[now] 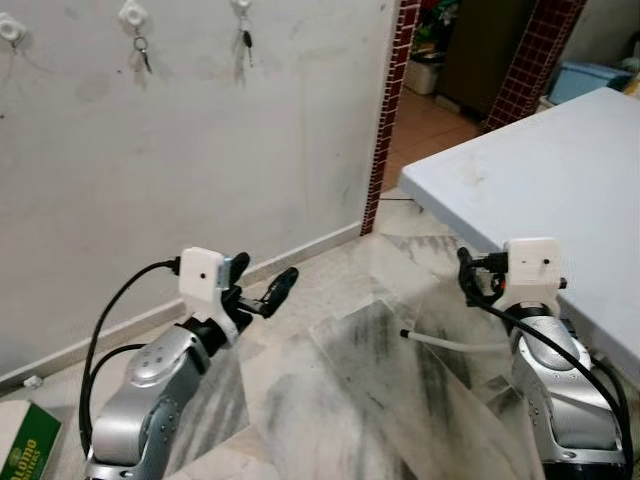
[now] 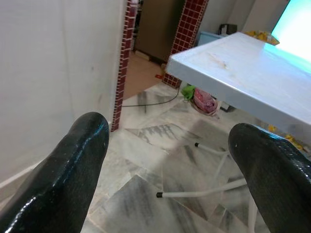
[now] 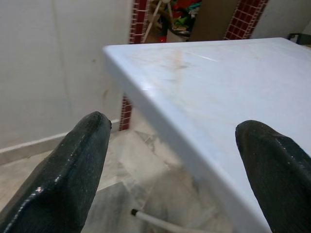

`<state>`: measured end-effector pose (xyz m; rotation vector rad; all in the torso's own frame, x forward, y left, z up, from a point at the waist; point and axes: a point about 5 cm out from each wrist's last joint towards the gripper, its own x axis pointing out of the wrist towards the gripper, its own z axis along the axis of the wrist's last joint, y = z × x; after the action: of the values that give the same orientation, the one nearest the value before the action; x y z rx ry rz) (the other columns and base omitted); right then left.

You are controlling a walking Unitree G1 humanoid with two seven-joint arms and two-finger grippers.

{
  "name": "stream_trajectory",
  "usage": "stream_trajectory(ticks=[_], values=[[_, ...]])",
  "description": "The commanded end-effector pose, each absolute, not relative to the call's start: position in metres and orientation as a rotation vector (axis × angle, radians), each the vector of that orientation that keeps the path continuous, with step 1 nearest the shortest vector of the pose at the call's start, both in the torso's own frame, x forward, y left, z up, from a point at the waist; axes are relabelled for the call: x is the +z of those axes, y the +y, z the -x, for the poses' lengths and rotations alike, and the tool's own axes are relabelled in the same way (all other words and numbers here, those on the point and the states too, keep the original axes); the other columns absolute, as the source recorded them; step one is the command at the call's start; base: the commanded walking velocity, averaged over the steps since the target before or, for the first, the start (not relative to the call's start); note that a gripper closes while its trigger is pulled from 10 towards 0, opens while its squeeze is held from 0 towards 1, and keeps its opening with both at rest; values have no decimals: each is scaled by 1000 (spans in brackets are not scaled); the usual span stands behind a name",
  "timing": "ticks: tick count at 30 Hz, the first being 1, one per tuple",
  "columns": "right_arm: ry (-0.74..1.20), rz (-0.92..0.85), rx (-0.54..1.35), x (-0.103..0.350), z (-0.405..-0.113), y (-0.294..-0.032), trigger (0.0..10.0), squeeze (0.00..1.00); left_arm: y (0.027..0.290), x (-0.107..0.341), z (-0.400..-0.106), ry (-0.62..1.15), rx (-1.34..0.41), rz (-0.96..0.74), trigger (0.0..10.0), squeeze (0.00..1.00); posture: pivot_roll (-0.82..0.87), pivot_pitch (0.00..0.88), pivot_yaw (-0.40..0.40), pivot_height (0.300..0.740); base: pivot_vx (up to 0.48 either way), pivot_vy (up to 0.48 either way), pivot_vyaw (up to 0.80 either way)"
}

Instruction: Hang keys on a hook

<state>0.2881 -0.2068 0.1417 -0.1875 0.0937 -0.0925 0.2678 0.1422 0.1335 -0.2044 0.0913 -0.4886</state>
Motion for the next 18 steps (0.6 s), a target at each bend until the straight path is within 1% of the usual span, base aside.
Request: stream_trajectory(ticks=[1,5,8,10,16,18], values=[[91,196,-114,144,-287,-212,10000,0,137,134,-268,93,-504,205,10000,0,-34,74,27,740,0,0,0],[74,174,-122,146,-287,-212,10000,0,138,135,-269,88,-494,211,10000,0,-33,65,25,740,0,0,0],[9,89,-110,155,-289,-208,10000,0,141,135,-272,88,-487,209,10000,0,-29,58,23,740,0,0,0],[17,70,-99,154,-289,-207,10000,0,144,136,-273,89,-482,202,10000,0,-24,53,24,740,0,0,0],[33,69,-91,148,-288,-204,10000,0,155,136,-278,91,-450,180,10000,0,-21,46,30,740,0,0,0],[31,97,-111,149,-288,-207,10000,0,159,138,-282,86,-437,172,10000,0,-24,45,33,740,0,0,0]])
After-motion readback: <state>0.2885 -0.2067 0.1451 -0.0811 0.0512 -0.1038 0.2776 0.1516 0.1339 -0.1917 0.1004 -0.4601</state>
